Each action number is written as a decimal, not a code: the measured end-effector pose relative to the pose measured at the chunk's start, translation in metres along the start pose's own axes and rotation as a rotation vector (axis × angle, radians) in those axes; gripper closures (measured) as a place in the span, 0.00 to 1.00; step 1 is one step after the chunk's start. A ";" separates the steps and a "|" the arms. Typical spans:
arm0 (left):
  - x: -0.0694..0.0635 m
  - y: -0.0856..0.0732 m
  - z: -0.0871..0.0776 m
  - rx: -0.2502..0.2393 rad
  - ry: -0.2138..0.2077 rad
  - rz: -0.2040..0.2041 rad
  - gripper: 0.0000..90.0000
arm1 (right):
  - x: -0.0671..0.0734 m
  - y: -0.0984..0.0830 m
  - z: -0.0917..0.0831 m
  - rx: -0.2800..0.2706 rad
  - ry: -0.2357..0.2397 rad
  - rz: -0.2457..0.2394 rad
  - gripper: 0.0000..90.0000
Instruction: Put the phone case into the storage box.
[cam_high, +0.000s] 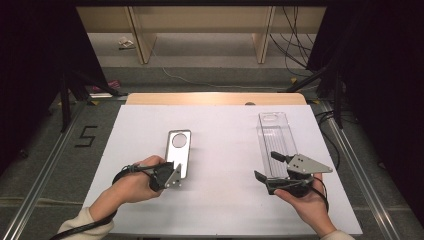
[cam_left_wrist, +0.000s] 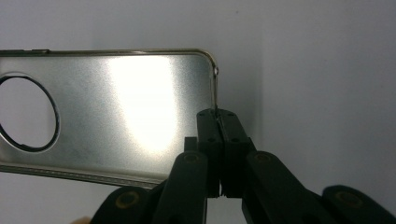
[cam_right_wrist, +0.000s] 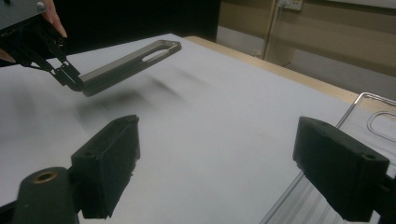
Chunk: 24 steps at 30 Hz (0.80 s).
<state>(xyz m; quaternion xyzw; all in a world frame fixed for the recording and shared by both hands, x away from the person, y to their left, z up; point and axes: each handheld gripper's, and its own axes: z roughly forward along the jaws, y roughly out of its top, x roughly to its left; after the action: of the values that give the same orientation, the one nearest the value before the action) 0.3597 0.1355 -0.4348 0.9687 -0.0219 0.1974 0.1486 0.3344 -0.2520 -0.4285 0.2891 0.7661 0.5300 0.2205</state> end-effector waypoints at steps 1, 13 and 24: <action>0.000 0.001 0.000 0.003 -0.006 0.000 0.98 | 0.000 0.000 0.000 0.001 0.000 0.001 0.18; -0.003 0.008 -0.001 -0.026 0.033 -0.001 0.98 | 0.003 0.002 0.004 -0.005 -0.004 0.010 0.18; -0.007 0.020 -0.002 -0.034 0.034 0.024 0.98 | 0.012 0.015 0.021 -0.043 0.020 0.062 0.18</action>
<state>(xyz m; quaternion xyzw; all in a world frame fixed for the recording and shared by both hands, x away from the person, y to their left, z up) 0.3508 0.1171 -0.4298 0.9623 -0.0345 0.2153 0.1628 0.3425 -0.2258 -0.4223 0.3027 0.7475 0.5556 0.2026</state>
